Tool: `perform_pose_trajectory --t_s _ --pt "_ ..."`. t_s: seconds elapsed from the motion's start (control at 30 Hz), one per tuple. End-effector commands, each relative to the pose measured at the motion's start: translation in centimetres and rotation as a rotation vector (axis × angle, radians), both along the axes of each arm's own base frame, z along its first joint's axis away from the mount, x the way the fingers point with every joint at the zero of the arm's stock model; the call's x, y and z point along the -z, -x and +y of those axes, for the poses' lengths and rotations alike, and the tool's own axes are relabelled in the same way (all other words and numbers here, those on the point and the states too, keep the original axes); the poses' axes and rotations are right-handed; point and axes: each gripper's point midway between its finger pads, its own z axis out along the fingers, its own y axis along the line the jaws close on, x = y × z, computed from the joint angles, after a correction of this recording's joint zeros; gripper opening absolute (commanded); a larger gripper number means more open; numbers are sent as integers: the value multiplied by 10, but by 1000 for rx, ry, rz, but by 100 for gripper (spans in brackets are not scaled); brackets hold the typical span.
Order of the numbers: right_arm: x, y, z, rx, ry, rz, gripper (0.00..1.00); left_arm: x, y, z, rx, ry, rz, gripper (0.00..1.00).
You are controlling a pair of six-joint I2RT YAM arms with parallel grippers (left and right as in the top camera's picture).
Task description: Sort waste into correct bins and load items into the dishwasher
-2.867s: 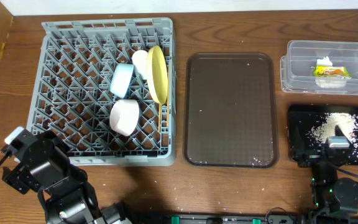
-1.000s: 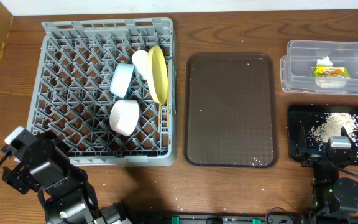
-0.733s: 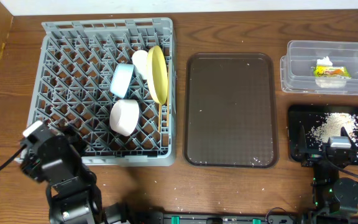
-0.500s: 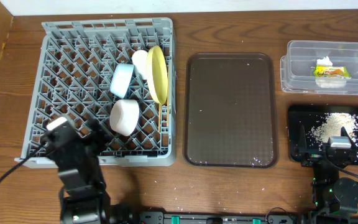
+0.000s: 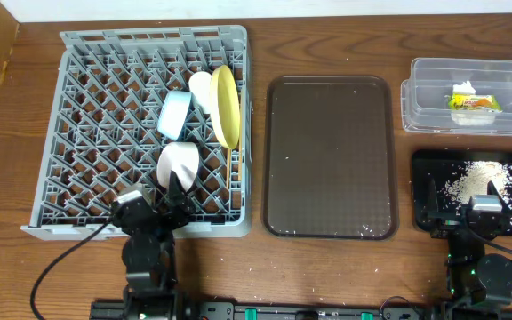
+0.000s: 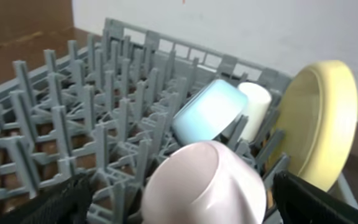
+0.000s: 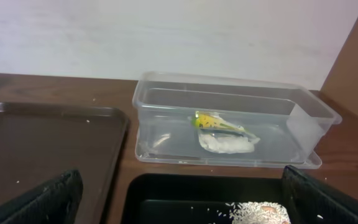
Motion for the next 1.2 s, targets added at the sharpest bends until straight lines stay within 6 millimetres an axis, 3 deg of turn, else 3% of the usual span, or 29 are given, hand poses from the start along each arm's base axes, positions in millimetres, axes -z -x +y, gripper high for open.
perform_pose_trajectory --t_s 0.0,0.43,0.7,1.17 --pt "0 0 -2 7 13 -1 99 4 -1 -6 23 37 -45 94" --pt "0 0 -2 7 13 -1 99 17 4 -17 61 65 -48 94" --pt "0 0 -2 7 13 -1 99 19 4 -24 137 -143 -3 94" --pt "0 0 -2 7 13 -1 99 20 3 -26 155 -151 0 94"
